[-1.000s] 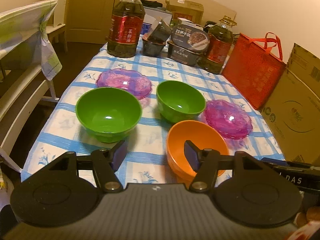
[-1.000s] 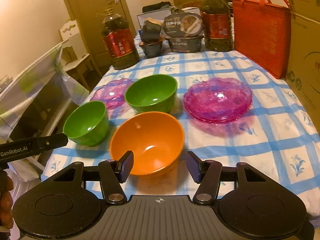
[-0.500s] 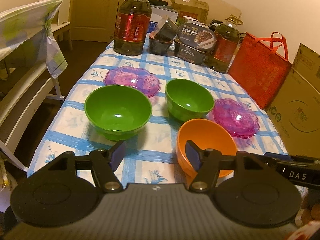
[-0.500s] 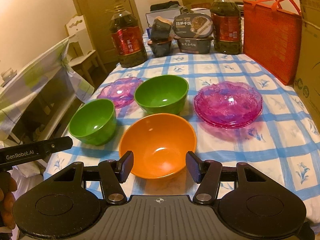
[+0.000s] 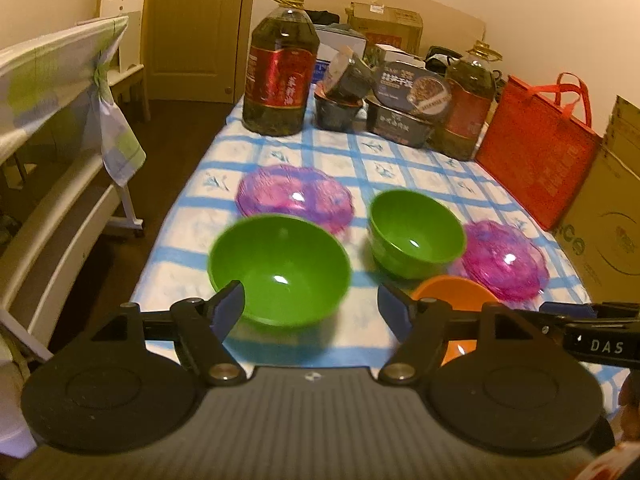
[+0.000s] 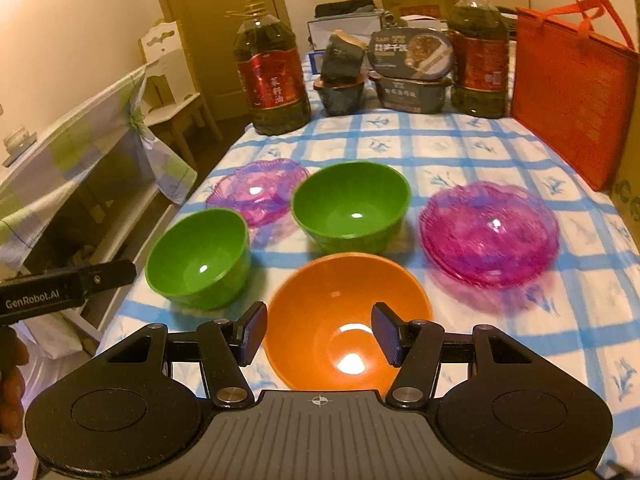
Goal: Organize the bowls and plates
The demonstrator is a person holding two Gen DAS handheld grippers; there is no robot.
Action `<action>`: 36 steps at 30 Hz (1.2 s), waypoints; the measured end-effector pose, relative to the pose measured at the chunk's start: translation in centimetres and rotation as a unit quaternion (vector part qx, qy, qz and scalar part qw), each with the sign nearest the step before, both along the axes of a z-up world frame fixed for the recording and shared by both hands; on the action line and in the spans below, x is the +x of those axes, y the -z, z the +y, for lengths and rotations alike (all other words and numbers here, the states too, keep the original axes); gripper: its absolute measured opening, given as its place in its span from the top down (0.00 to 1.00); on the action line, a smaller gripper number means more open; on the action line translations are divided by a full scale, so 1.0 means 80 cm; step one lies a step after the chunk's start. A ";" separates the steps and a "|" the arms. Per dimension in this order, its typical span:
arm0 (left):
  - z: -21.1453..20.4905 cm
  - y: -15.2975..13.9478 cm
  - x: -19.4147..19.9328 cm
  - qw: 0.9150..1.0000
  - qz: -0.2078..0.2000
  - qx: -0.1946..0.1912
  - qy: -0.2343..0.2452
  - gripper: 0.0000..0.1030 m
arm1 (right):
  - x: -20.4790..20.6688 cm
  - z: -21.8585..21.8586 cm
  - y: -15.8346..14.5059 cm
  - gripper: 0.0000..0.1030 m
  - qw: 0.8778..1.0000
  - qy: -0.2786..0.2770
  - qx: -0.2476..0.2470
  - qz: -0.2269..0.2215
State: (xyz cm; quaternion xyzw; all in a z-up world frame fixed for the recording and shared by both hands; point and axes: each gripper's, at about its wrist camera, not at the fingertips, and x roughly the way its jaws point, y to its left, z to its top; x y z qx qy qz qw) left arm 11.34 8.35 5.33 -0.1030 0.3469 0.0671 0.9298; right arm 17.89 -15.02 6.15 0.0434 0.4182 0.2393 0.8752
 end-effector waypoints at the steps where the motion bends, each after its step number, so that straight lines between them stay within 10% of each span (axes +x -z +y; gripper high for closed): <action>1: 0.007 -0.001 0.006 1.000 0.001 -0.001 0.000 0.31 | 0.008 0.007 -0.001 0.44 1.000 -0.004 0.000 -0.001; 17: 0.143 0.036 0.153 0.998 0.050 -0.023 -0.013 0.31 | 0.190 0.117 0.011 0.44 0.997 -0.069 -0.031 -0.022; 36: 0.205 0.148 0.294 0.986 0.133 -0.096 -0.006 0.45 | 0.379 0.225 0.127 0.44 0.976 -0.156 -0.135 0.075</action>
